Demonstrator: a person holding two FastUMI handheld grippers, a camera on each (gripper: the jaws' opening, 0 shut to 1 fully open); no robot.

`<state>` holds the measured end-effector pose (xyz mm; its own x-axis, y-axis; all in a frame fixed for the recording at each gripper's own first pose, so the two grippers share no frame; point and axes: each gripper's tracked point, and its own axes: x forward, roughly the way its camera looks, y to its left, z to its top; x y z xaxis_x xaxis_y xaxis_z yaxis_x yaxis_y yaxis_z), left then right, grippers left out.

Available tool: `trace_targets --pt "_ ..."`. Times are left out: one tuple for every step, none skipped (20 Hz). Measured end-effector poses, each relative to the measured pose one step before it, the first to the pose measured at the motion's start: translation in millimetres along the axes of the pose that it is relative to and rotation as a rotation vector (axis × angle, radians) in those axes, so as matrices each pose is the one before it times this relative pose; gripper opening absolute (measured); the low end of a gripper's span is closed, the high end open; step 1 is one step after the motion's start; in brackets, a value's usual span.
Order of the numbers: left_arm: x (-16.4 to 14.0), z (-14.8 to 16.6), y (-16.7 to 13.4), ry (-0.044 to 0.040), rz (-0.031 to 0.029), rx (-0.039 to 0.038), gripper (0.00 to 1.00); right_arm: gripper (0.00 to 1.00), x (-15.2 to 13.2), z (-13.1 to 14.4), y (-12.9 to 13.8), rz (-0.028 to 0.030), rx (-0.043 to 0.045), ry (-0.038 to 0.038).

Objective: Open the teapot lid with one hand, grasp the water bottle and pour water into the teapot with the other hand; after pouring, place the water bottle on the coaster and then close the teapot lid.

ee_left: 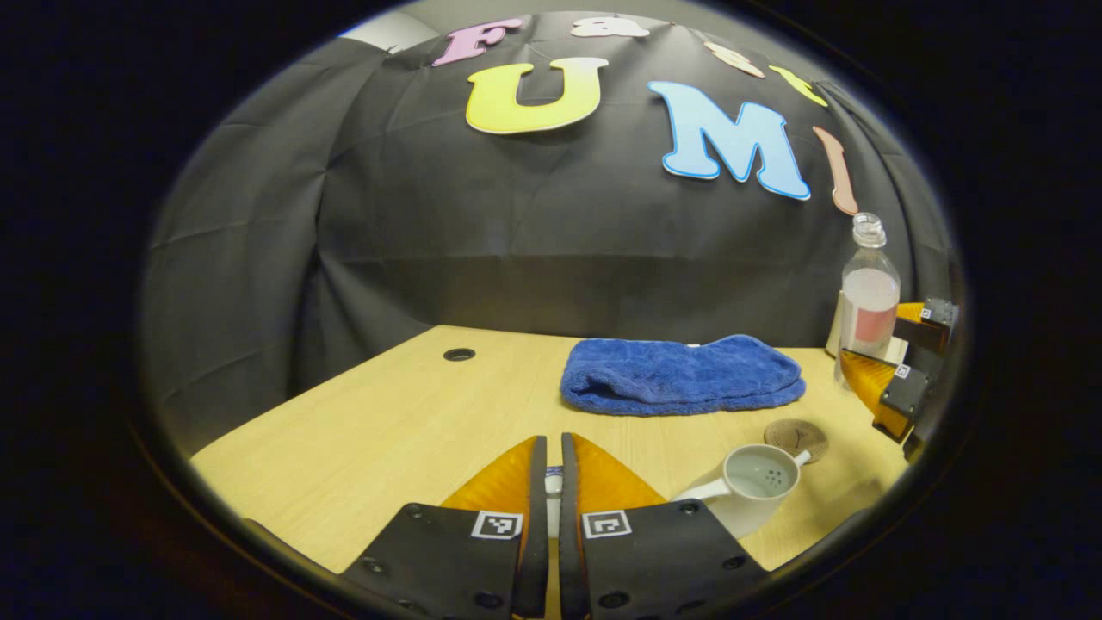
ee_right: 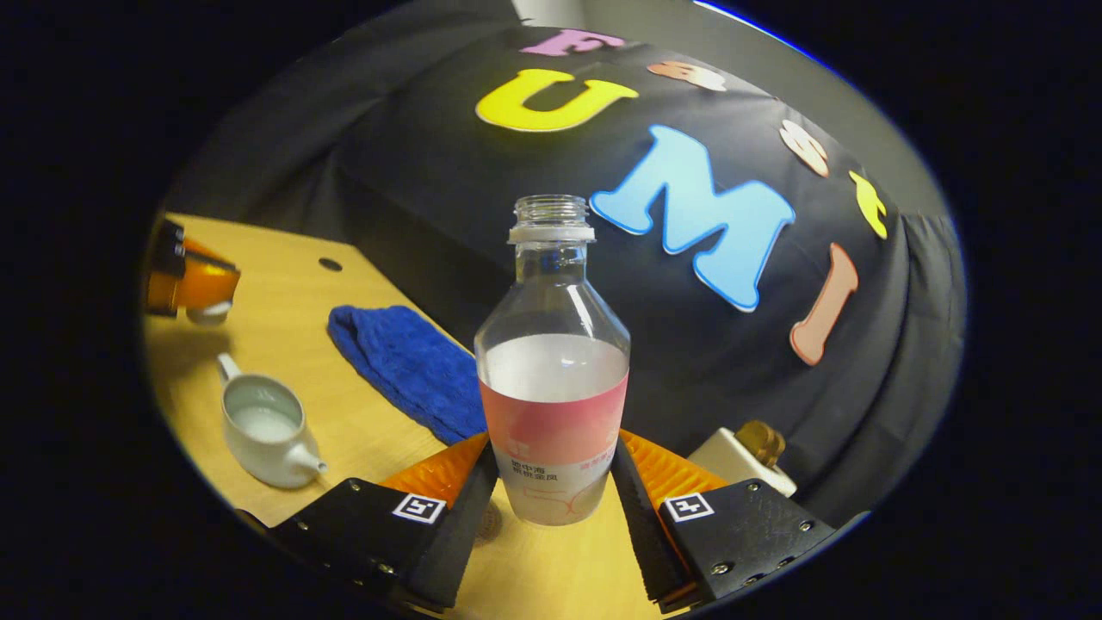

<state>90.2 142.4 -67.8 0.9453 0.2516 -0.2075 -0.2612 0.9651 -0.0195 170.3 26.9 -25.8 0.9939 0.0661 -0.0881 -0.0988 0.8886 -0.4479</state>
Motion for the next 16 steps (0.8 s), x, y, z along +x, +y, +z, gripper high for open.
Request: trace_targets --pt "0.13 -0.02 -0.69 0.00119 -0.00195 -0.00083 0.12 0.77 1.24 0.22 2.13 0.00510 0.04416 -0.00129" --pt "-0.05 -0.49 -0.86 0.00210 -0.00119 0.00100 0.12 0.77 0.24 -2.33 3.46 0.00840 0.02743 -0.00042" --pt "0.57 0.09 0.44 0.00106 0.00069 0.00198 0.12 0.77 0.42 -1.67 2.29 0.00751 0.02018 -0.00175" --pt "0.59 -0.11 -0.20 0.00069 0.00163 0.00240 0.12 0.77 -0.58 -3.33 -0.37 0.00554 0.01473 -0.00140" --pt "0.38 -0.24 0.16 0.00132 0.00159 0.00166 0.12 0.77 -0.11 -2.18 0.88 0.00791 0.01855 -0.00098" --pt "-1.02 -1.68 0.60 0.00215 0.00141 0.00119 0.12 0.77 -0.08 -3.38 1.52 0.00982 0.01196 -0.00039" --pt "1.96 -1.17 -0.12 0.00278 0.00104 0.00183 0.12 0.77 -0.83 0.61 1.61 0.01045 0.00754 -0.00159" --pt "-0.68 -0.64 0.06 0.00244 0.00170 0.00239 0.12 0.77 -0.33 -1.12 2.48 0.00841 0.00242 -0.00557" --pt "0.85 -0.50 -0.30 0.00209 -0.00020 0.00227 0.12 0.77 0.07 0.38 1.83 0.00680 0.00285 -0.00895" --pt "0.38 -0.30 -0.96 0.00263 -0.00043 0.00251 0.12 0.77 -0.06 -1.43 1.01 0.00541 0.00408 -0.00421" --pt "0.49 -1.35 -0.18 0.00344 0.00003 0.00339 0.12 0.77 0.08 -0.79 1.34 0.00344 0.00833 -0.00277" --pt "-0.49 -1.47 -0.59 0.00402 -0.00067 0.00345 0.12 0.77 0.38 -2.37 1.86 0.00584 0.00878 0.00197" --pt "0.28 -0.45 -0.22 0.00215 -0.00042 0.00180 0.12 0.77 1.40 -2.64 1.81 0.01137 0.01592 0.00520" --pt "0.13 0.11 -1.58 0.00115 -0.00134 0.00052 0.12 0.77 1.21 -4.40 2.93 0.01237 0.01988 0.00687" --pt "0.28 0.81 -0.14 0.00011 -0.00169 0.00018 0.12 0.77 0.86 -4.00 1.73 0.00815 0.01764 0.01081" --pt "0.07 -0.83 0.29 -0.00039 -0.00102 0.00024 0.12 0.77 1.66 -3.23 -0.16 0.00519 0.01415 0.00805"
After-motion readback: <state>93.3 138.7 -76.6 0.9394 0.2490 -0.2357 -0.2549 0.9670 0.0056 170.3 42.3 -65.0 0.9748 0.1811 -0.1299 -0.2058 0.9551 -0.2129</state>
